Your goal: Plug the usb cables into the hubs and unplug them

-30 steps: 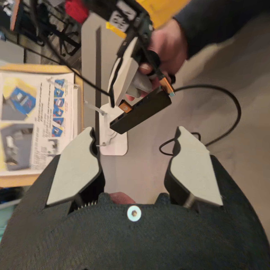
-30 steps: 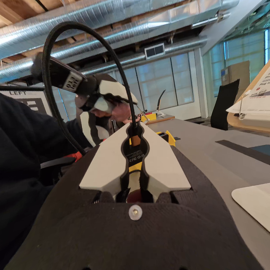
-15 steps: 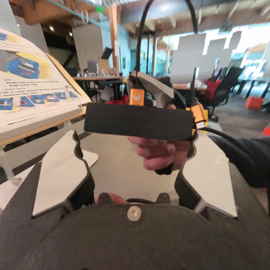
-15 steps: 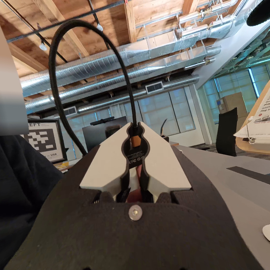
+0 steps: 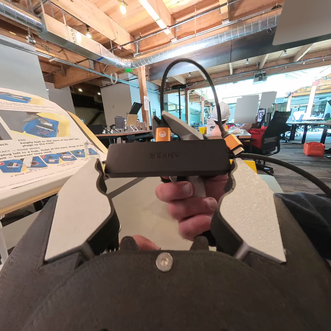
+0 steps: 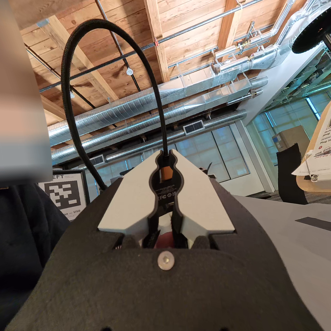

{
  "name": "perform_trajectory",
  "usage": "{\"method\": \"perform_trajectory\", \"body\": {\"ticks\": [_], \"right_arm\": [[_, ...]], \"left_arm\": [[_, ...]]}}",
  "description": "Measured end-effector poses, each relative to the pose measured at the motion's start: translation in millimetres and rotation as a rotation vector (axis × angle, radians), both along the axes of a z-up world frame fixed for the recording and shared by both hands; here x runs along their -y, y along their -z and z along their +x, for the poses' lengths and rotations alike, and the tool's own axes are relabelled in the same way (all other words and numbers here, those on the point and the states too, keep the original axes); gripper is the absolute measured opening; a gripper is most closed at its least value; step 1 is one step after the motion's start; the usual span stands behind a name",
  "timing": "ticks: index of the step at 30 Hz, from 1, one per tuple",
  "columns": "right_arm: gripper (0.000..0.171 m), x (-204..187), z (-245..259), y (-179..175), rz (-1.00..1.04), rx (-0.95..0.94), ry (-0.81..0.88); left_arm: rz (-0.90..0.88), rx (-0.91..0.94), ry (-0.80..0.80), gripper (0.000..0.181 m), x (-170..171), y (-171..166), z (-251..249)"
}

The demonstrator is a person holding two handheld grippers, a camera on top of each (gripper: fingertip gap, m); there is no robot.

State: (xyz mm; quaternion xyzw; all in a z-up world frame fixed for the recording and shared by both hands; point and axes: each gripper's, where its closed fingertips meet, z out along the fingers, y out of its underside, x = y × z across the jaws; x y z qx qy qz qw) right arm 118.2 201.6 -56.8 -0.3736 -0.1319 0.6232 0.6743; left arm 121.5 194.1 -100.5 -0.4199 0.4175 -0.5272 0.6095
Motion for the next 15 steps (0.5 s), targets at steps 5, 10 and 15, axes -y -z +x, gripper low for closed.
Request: {"method": "perform_trajectory", "body": {"ticks": [5,10,15], "right_arm": [[0.004,0.8,5.9,-0.3,-0.002,-0.028,0.008],[0.004,1.1,12.1,0.1,-0.002,-0.049,0.012],[0.004,6.9,8.2,-3.8,0.022,-0.042,-0.005]], "left_arm": [[0.008,0.01,0.022,0.123,5.1,-6.6,1.8],[-0.033,0.019,0.048,0.12,5.5,-8.5,2.0],[-0.111,0.015,0.104,0.137,4.0,-4.0,5.2]]}}
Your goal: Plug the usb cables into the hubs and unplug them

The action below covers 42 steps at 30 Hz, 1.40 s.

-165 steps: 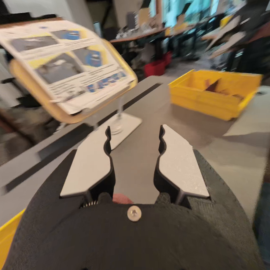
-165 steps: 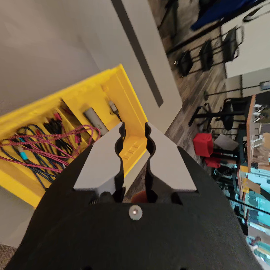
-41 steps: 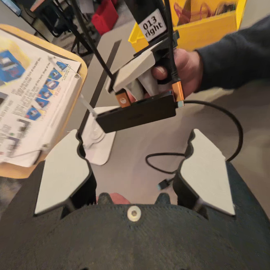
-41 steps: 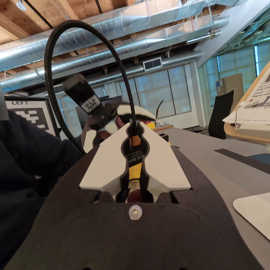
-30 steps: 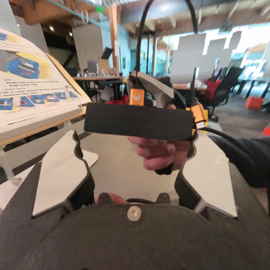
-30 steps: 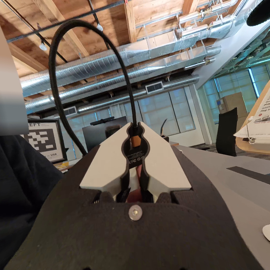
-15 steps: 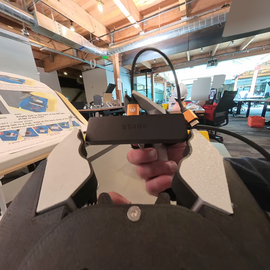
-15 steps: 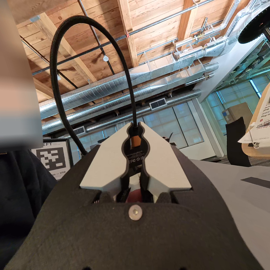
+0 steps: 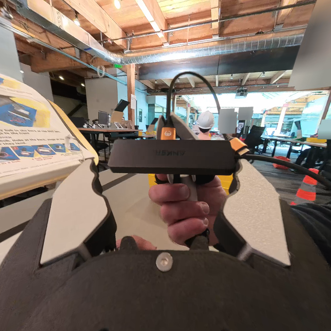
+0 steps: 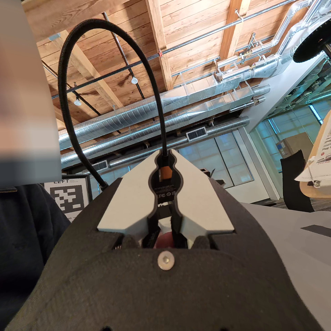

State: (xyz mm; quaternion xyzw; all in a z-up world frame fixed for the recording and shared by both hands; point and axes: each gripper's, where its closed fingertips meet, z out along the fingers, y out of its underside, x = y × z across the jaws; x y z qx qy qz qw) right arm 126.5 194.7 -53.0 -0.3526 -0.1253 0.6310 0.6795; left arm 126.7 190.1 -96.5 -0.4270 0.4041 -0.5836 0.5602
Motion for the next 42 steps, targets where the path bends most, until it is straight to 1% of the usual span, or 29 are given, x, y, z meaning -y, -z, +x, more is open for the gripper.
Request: {"method": "perform_trajectory", "body": {"ticks": [2,4,10,13,17,20,23,26,29,34,37,38,40,42], "right_arm": [[0.005,1.0,-2.3,-0.8,0.004,-0.001,-0.008],[0.004,0.2,-1.2,0.0,0.003,-0.005,-0.005],[0.005,0.3,2.7,2.8,-0.004,-0.007,-0.003],[0.005,-0.6,4.0,6.2,-0.016,0.007,-0.002],[0.005,-2.1,4.0,14.9,-0.049,0.05,0.004],[0.006,-4.4,1.1,25.5,-0.085,0.138,0.03],[0.013,-1.4,2.9,33.2,-0.097,0.221,0.058],[0.017,2.9,5.6,37.4,-0.089,0.298,0.101],[0.022,4.8,-7.5,42.7,-0.073,0.417,0.104],[0.021,2.3,-30.3,53.5,-0.002,0.699,0.126],[0.019,3.0,-33.7,57.6,0.018,0.821,0.101],[0.02,3.8,-34.8,57.2,0.022,0.839,0.085],[0.026,5.8,-37.8,55.2,0.027,0.847,0.04],[0.026,6.0,-40.8,57.3,0.037,0.874,0.022]], "left_arm": [[-0.003,0.001,0.024,0.136,2.6,1.1,1.8],[0.02,0.019,0.022,0.128,6.0,-2.8,0.1],[0.063,-0.011,-0.005,0.128,4.3,-2.8,1.0],[0.075,-0.057,-0.005,0.128,3.3,-2.0,-0.3],[0.1,-0.173,0.011,0.128,2.0,2.7,-3.8],[0.112,-0.267,0.021,0.128,-1.7,7.6,-10.5],[0.067,-0.287,0.035,0.127,-11.6,3.9,-22.4],[0.03,-0.307,0.059,0.127,-17.5,2.3,-31.7],[0.001,-0.352,0.116,0.127,-14.1,7.4,-33.8],[0.031,-0.497,0.214,0.128,0.8,23.6,-33.4],[0.038,-0.55,0.246,0.127,2.0,25.1,-37.6],[0.041,-0.561,0.257,0.127,2.4,25.4,-38.6],[0.043,-0.586,0.286,0.127,4.1,27.3,-39.7],[0.045,-0.607,0.303,0.127,5.0,29.8,-39.1]]}}
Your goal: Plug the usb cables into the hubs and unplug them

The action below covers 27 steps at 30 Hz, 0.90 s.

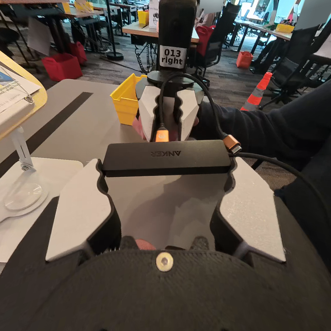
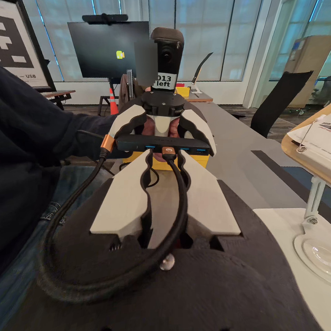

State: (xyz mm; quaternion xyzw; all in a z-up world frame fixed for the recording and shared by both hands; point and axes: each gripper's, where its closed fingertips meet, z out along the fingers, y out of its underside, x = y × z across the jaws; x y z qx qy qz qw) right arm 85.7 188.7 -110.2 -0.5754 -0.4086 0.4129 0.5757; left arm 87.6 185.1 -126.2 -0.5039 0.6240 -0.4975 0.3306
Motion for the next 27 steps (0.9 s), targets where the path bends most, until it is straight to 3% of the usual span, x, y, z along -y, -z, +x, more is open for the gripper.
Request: {"method": "perform_trajectory", "body": {"ticks": [4,15,27], "right_arm": [[0.014,-1.4,-1.5,1.2,-0.002,-0.011,-0.011],[0.013,3.5,-0.4,2.3,-0.004,-0.047,-0.035],[0.013,34.9,-9.9,16.8,0.044,-0.005,-0.058]], "left_arm": [[-0.007,-0.009,0.023,0.127,3.0,1.1,0.6],[-0.04,0.003,0.054,0.127,8.3,2.0,2.0],[-0.009,0.0,0.066,0.127,37.7,13.8,-9.0]]}}
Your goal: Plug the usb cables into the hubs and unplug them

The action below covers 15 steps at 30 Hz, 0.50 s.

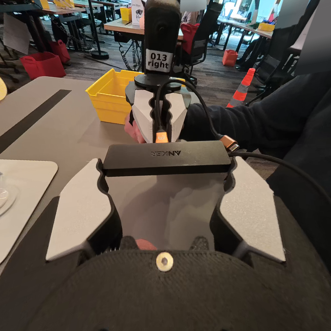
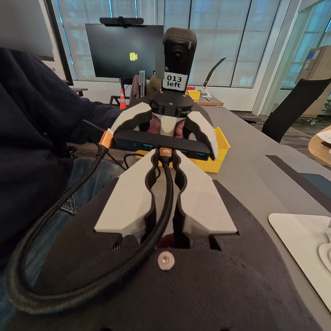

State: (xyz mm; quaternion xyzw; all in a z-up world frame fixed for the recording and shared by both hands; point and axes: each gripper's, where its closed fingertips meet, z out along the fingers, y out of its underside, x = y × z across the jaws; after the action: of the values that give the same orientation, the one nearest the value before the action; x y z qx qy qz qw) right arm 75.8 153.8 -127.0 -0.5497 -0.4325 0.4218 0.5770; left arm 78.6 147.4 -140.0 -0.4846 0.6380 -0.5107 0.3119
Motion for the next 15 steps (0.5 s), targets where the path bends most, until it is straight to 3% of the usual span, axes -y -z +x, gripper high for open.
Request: {"method": "perform_trajectory", "body": {"ticks": [15], "right_arm": [[0.013,-0.2,-5.6,-7.1,-0.036,0.003,0.038]], "left_arm": [[0.027,0.057,-0.043,0.126,-10.6,-9.4,-21.9]]}}
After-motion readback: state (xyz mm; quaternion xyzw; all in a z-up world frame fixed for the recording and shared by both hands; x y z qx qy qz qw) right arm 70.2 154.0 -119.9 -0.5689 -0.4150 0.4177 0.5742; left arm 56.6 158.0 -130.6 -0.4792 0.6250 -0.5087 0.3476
